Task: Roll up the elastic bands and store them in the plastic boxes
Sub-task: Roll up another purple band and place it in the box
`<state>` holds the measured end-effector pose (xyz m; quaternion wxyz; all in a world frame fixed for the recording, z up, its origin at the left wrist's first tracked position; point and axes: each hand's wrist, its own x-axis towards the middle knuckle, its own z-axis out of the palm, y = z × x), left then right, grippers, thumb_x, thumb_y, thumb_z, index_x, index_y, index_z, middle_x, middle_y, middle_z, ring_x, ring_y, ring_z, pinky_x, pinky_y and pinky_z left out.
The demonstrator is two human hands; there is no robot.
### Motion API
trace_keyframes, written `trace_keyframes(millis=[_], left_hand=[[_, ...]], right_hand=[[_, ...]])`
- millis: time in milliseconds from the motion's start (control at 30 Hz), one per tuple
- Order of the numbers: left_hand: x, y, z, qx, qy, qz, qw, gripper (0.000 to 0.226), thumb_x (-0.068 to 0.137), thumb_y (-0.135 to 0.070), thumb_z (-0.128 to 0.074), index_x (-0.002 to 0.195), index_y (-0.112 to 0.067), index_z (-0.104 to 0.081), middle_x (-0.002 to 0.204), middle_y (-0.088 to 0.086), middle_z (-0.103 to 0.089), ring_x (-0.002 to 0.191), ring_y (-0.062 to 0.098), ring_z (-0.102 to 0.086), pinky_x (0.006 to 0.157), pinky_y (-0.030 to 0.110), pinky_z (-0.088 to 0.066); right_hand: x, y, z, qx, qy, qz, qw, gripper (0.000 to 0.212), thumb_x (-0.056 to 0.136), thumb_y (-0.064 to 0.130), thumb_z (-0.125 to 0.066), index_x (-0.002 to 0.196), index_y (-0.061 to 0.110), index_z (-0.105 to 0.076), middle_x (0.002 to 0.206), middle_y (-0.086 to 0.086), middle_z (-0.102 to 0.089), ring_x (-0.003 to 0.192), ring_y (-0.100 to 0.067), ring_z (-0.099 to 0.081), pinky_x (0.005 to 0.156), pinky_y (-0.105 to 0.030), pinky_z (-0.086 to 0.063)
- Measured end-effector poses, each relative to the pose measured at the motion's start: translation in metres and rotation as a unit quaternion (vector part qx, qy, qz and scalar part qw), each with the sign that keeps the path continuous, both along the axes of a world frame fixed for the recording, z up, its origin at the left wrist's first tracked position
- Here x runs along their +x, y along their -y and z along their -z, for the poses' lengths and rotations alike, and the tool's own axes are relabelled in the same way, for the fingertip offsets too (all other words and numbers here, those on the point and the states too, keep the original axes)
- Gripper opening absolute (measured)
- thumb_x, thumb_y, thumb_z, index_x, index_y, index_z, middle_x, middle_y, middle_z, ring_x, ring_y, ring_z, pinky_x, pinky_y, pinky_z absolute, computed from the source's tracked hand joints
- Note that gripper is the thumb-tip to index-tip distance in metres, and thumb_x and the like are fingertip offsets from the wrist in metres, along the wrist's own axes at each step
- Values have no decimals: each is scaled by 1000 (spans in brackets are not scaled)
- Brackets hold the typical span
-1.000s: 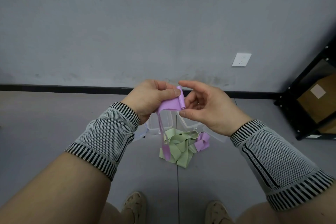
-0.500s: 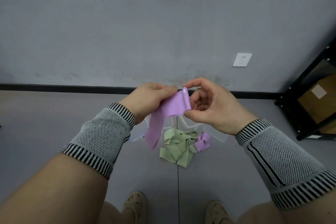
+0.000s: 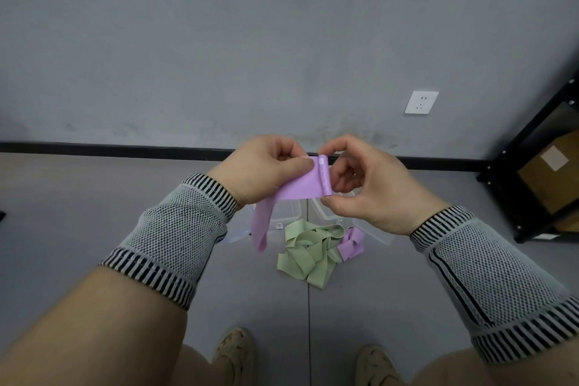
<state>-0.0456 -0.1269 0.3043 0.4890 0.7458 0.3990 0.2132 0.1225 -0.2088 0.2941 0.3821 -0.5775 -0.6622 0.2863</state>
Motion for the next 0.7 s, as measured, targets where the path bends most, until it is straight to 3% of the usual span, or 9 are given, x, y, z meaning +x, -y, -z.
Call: trace_keyframes(millis=[300,433,500,567,700], left_hand=[[14,4,7,48,-4,-58,997,21,80,-32,-72,72,-14,-66,65,-5,-59,55,3,-49,49,10,-38],[17,4,10,11,27,-78,997,22,79,-30,-73,75,-9,-69,69,1,-63,62,9,-53,59,19,-44],[18,4,10,-15,57,-94,994,20,79,-26,-73,74,-7,-69,70,5,-63,65,13,-55,64,26,-45],[18,4,10,-33,83,-106,990,18,80,-22,-73,69,-9,-67,67,6,-63,64,15,-56,64,28,-45],[20,5,11,-51,105,-108,987,17,81,-21,-72,71,-8,-67,67,6,-64,65,17,-58,65,31,-47]], right_hand=[[-3,-1,4,34,122,35,991,44,68,13,-76,102,27,-54,72,6,-60,71,-7,-58,70,-25,-50],[-3,-1,4,24,117,42,992,46,69,12,-75,107,28,-55,76,7,-63,73,-5,-60,73,-24,-52],[-3,0,2,-10,41,35,999,49,72,8,-74,110,31,-54,83,8,-66,75,-4,-63,77,-23,-54],[-4,1,0,-49,-100,24,994,47,79,2,-70,115,27,-54,89,2,-70,78,-9,-66,81,-24,-55],[-8,-2,1,-78,-255,46,963,34,88,-4,-57,115,17,-60,77,-12,-67,73,-15,-66,79,-34,-58]])
